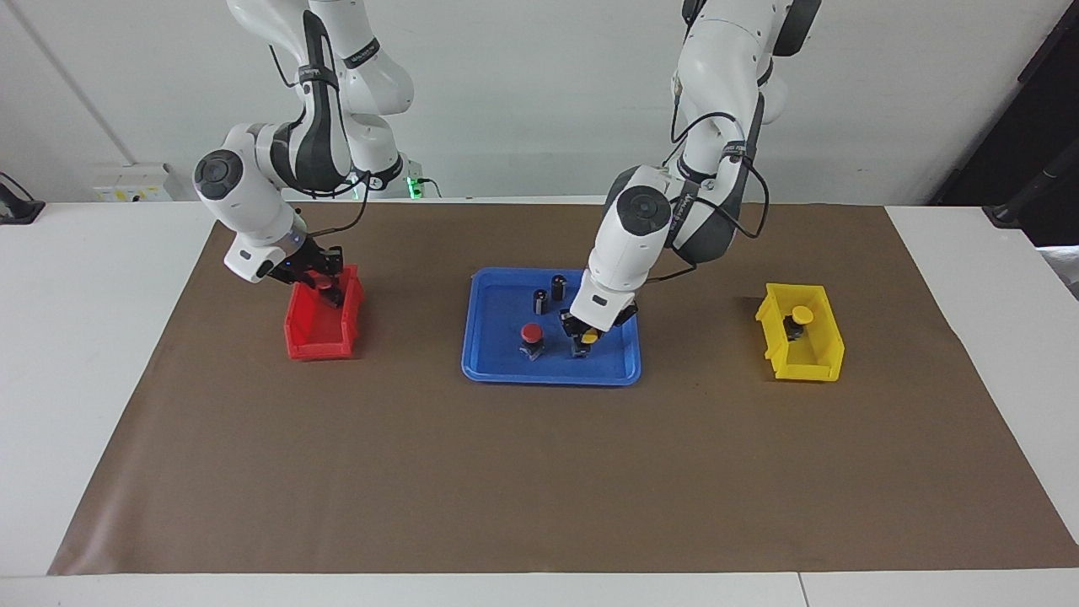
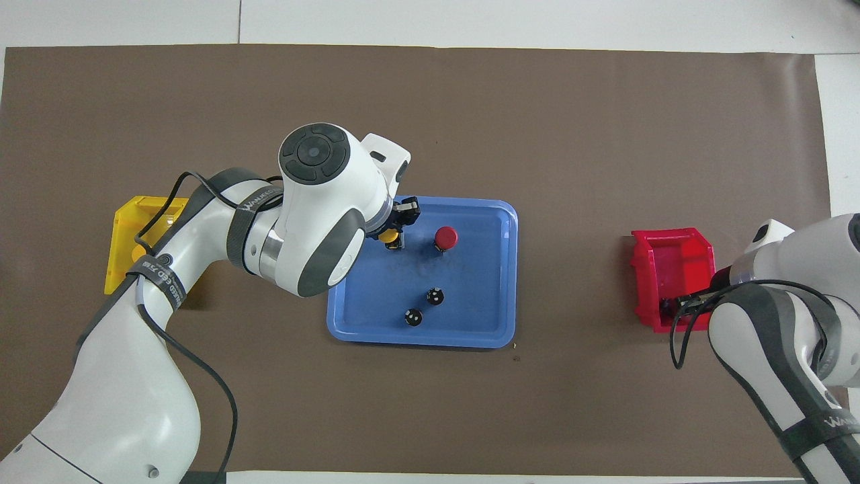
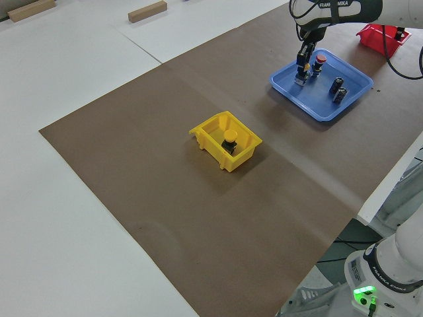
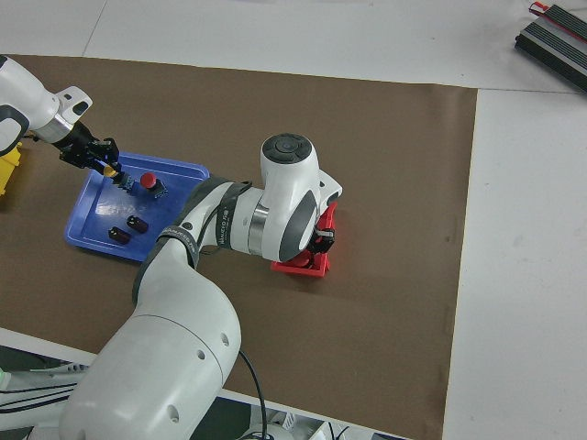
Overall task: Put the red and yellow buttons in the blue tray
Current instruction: 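Carry the yellow button into the tray with the left gripper, then place the second red button in the tray while the left gripper withdraws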
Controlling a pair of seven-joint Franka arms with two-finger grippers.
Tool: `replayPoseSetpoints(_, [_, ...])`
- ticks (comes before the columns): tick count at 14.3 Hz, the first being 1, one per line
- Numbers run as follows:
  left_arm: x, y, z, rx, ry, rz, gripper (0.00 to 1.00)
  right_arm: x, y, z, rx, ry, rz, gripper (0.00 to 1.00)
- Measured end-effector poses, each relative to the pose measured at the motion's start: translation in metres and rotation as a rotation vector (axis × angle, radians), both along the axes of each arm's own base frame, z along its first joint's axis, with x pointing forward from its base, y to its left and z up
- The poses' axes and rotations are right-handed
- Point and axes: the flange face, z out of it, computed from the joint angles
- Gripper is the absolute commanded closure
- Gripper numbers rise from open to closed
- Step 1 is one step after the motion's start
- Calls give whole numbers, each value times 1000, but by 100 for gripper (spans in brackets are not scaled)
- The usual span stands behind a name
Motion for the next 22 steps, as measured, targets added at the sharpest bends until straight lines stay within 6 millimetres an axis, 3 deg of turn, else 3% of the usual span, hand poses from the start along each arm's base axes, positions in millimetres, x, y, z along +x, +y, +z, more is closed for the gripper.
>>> replayPoseSetpoints(3, [-1,-5,-3,-5,-8,1,53,0,0,0,1,-1,5,66])
replayPoseSetpoints(7, [1,-6,-5,-11,-17,5,50,4,0,7,1,-10,7,66])
replayPoseSetpoints(13, [2,-6,-1,-12,-17,6,44,48,6,80,10,26,31,66])
replayPoseSetpoints(14, [3,-5,4,-9,-13,7,41,58,10,93,8,35,26,66])
replayPoseSetpoints(15, [6,-2,15,-2,-5,10,26,68,17,106,3,44,11,66])
replayPoseSetpoints(17, [13,14,41,7,2,29,5,89,52,126,-16,39,-30,66])
replayPoseSetpoints(18, [17,27,54,11,5,34,1,97,79,131,-30,28,-55,66])
replayPoseSetpoints(20, [26,62,79,14,7,-11,1,106,138,131,-40,-22,-108,67])
replayPoseSetpoints(22, [39,116,105,14,6,-50,1,111,201,124,3,-103,-178,67])
